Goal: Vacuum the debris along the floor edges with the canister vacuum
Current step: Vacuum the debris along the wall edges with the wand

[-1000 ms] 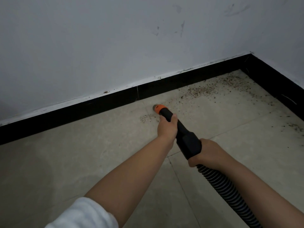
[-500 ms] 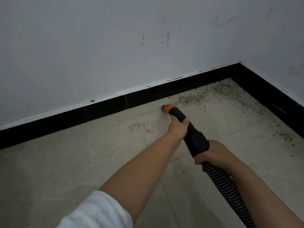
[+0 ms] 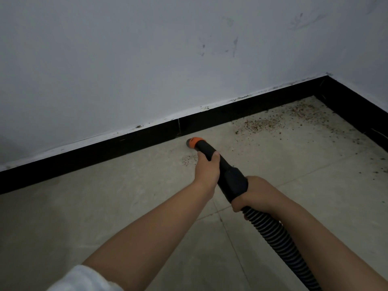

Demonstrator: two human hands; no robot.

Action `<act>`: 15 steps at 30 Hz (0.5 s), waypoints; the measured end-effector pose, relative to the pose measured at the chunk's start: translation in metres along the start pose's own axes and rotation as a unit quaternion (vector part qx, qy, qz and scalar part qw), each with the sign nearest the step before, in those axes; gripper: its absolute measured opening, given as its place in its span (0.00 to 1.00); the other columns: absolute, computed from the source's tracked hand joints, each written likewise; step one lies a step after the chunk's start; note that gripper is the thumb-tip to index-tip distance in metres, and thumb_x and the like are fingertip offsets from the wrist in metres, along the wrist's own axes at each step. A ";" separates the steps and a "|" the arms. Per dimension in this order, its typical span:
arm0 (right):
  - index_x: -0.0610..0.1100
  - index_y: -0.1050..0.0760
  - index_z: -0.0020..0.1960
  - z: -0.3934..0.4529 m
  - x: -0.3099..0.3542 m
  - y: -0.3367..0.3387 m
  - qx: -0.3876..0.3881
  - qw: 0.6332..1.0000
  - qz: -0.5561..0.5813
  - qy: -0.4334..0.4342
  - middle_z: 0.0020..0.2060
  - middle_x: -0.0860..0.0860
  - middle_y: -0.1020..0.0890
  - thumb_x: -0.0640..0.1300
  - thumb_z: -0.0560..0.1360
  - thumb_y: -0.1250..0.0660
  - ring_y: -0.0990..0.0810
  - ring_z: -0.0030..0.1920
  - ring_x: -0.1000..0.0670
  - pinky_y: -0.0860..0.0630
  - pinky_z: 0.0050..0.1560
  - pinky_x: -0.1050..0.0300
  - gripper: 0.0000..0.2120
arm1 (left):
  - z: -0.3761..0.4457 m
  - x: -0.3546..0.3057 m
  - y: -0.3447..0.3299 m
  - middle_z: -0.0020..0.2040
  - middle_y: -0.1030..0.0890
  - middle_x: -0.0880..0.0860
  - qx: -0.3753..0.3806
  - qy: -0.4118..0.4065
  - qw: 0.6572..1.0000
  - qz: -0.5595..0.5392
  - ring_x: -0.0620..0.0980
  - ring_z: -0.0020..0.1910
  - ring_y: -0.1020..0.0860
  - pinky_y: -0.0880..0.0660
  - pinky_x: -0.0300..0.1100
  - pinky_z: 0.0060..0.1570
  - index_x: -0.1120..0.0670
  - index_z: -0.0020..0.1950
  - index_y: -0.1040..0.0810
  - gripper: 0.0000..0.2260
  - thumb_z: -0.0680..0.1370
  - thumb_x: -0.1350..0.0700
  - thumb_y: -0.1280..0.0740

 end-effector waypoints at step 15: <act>0.41 0.31 0.35 -0.014 0.037 -0.051 0.029 0.996 -0.077 0.030 0.32 0.47 0.25 0.35 0.62 0.27 0.24 0.32 0.46 0.27 0.36 0.54 0.12 | -0.030 0.008 0.072 0.67 0.29 0.56 -0.036 0.010 0.999 -0.034 0.55 0.63 0.28 0.30 0.49 0.65 0.53 0.76 0.46 0.24 0.81 0.52 0.43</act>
Point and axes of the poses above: each hand's wrist, its own z-axis towards the middle knuckle, its own y-axis out of the back of the hand, x = y × z, the point moved 8 cm from there along z, towards the middle knuckle
